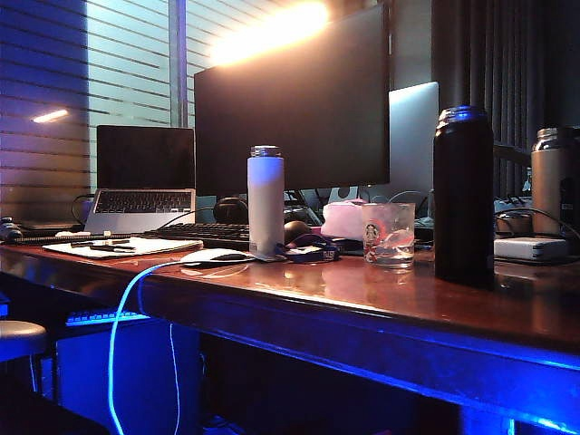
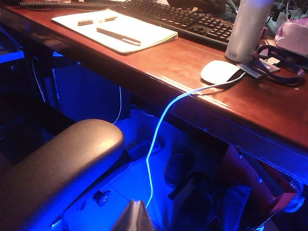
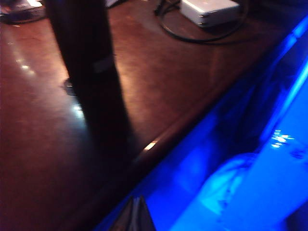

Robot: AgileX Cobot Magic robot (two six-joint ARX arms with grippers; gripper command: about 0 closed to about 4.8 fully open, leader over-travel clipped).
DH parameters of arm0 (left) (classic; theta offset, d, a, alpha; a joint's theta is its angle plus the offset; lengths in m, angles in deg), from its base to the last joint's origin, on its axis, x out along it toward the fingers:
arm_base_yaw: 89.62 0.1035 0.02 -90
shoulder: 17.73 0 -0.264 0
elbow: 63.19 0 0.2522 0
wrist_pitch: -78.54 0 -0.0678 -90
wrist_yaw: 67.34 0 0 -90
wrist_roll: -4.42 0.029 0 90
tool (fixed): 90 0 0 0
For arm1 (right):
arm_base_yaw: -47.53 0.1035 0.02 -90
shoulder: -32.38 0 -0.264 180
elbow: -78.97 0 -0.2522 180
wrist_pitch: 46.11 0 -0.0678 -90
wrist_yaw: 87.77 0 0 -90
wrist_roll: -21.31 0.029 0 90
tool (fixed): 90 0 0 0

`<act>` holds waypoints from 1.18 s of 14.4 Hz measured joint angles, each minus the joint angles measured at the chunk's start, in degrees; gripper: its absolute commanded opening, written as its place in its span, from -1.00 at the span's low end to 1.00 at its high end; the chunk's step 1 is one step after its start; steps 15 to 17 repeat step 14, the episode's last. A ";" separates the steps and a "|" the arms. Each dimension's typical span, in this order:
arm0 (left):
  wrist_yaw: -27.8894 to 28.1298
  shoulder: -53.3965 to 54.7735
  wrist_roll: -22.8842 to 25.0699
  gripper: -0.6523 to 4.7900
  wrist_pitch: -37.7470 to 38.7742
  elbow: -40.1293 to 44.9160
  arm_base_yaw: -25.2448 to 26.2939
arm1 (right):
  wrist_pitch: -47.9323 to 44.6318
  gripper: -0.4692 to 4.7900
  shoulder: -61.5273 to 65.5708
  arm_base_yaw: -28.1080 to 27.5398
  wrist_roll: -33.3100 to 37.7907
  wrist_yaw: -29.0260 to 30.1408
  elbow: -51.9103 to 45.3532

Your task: Pick up the black thermos, pour a little water from inside into the glass cup, then place the black thermos back on the table.

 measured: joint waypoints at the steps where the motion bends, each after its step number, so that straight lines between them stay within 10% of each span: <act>1: 0.00 0.00 0.00 -0.77 0.00 0.00 0.00 | -0.02 -0.84 0.00 0.02 -0.17 -0.92 0.00; 17: 0.00 0.00 0.00 -0.77 0.00 0.00 0.00 | -0.02 -0.84 0.00 4.22 -0.20 -1.31 0.00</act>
